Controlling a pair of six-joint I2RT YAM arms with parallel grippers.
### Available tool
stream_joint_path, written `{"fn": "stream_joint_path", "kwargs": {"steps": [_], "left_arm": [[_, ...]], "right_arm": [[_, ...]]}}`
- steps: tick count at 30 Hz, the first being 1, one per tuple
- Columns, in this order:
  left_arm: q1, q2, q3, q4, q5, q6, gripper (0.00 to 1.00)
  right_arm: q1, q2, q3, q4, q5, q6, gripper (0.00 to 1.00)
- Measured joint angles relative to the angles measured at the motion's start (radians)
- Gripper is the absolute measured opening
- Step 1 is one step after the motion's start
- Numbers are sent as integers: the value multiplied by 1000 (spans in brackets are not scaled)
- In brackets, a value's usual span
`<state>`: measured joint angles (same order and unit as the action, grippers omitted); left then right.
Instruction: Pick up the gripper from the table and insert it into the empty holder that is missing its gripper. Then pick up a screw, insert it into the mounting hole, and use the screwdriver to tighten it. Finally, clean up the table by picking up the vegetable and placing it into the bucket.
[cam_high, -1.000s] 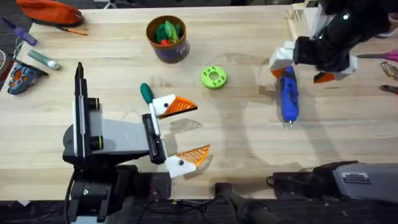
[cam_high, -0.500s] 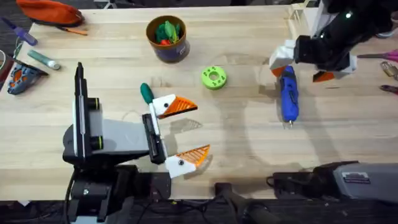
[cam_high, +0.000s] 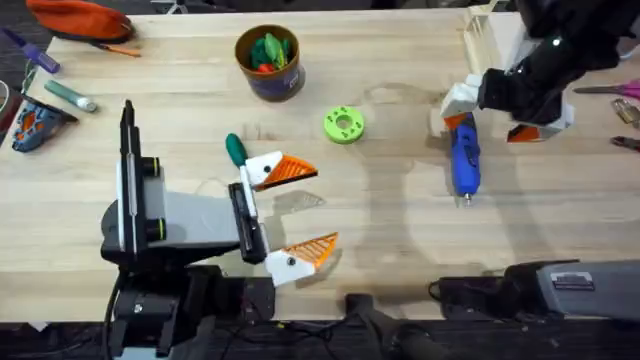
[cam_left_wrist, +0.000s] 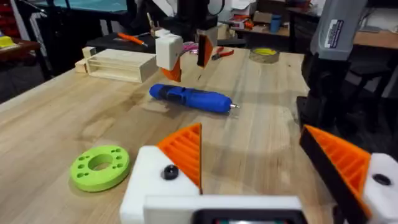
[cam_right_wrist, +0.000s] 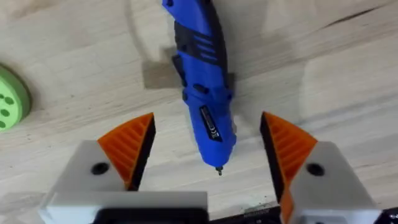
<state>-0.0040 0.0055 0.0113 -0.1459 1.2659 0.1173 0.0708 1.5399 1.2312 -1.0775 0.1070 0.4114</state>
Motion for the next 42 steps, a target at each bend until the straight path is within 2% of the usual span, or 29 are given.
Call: {"fn": "stream_joint_path", "kwargs": {"steps": [24,27,28,30,33,35,42], "left_arm": [[0,0,0,0,0,0,985],[0,0,0,0,-1,3,811],[0,0,0,0,-1,3,702],[0,0,0,0,-1,4,414],[0,0,0,0,-1,7,71],[0,0,0,0,-1,7,14],[0,0,0,0,-1,7,15]], "right_arm": [[0,0,0,0,0,0,993],[0,0,0,0,0,0,993],[0,0,0,0,0,0,993],[0,0,0,1,0,0,993],[0,0,0,6,0,0,994],[0,0,0,9,0,0,993],[0,0,0,9,0,0,993]]}}
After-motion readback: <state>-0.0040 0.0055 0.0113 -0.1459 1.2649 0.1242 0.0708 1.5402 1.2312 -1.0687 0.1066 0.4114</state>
